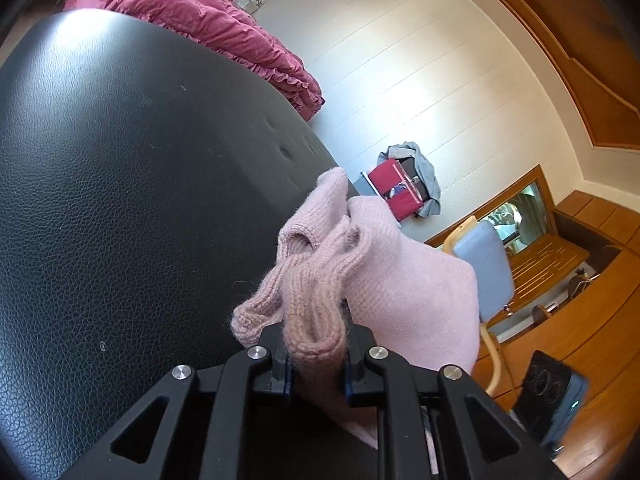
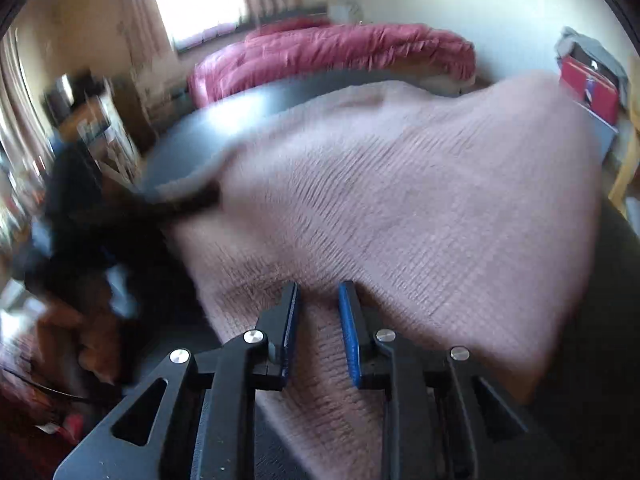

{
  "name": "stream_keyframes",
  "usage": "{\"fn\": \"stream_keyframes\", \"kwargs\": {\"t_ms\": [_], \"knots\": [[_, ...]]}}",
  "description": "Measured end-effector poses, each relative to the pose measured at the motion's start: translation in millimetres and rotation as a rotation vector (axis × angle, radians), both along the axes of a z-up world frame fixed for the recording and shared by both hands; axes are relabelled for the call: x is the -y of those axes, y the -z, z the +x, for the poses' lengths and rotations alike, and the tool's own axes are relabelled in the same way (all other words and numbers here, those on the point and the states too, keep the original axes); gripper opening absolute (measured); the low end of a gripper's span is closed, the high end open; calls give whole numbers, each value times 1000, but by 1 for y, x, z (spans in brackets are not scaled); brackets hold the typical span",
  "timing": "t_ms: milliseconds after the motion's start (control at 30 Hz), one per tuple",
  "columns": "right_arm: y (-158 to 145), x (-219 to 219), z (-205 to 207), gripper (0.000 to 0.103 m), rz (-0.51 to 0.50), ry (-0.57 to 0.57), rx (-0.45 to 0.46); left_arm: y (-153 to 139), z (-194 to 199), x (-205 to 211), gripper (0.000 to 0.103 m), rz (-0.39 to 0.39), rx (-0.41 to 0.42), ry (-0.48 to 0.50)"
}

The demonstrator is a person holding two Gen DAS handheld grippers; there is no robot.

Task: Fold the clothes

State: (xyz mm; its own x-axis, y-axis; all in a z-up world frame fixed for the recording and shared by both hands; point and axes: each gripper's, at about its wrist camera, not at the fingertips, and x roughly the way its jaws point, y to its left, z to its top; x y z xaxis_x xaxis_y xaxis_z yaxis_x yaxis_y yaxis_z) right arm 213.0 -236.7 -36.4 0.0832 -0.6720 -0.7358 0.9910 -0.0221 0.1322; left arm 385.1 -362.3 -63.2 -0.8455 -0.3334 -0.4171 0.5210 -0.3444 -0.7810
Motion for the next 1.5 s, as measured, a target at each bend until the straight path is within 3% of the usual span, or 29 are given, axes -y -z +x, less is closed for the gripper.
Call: {"fn": "stream_keyframes", "kwargs": {"t_ms": [100, 200, 367, 500, 567, 700, 933, 1000, 1167, 1300, 1333, 1367, 1433, 1500], "knots": [[1, -7, -4, 23, -20, 9, 20, -6, 17, 2, 19, 23, -12, -34], [2, -12, -12, 23, -27, 11, 69, -30, 30, 11, 21, -45, 50, -140], [1, -9, -14, 23, -33, 10, 92, -85, -19, 50, 27, -147, 36, 47], [3, 1, -6, 23, -34, 9, 89, -92, -93, 76, 32, -148, 166, 241], [4, 2, -6, 23, -36, 8, 98, -78, -124, 87, 32, -78, 195, 325], [6, 4, -9, 24, -38, 6, 118, -58, -156, 94, 34, -10, 264, 381], [5, 9, -10, 25, -39, 1, 125, -70, -169, 87, 36, -152, 420, 369], [5, 10, -11, 26, -39, 0, 128, -74, -170, 92, 36, -165, 434, 373], [5, 14, -12, 26, -40, -2, 134, -57, -184, 105, 37, -88, 441, 469], [5, 17, -13, 27, -40, -3, 138, -45, -179, 109, 37, -63, 394, 443], [5, 18, -13, 27, -40, -4, 140, -43, -174, 113, 34, -42, 373, 422], [5, 19, -14, 27, -41, -4, 142, -42, -167, 116, 20, -23, 354, 402], [6, 21, -15, 27, -41, -5, 148, -41, -155, 123, 10, 16, 317, 364], [6, 24, -16, 27, -42, -5, 156, -50, -145, 123, 8, -6, 310, 330]]}}
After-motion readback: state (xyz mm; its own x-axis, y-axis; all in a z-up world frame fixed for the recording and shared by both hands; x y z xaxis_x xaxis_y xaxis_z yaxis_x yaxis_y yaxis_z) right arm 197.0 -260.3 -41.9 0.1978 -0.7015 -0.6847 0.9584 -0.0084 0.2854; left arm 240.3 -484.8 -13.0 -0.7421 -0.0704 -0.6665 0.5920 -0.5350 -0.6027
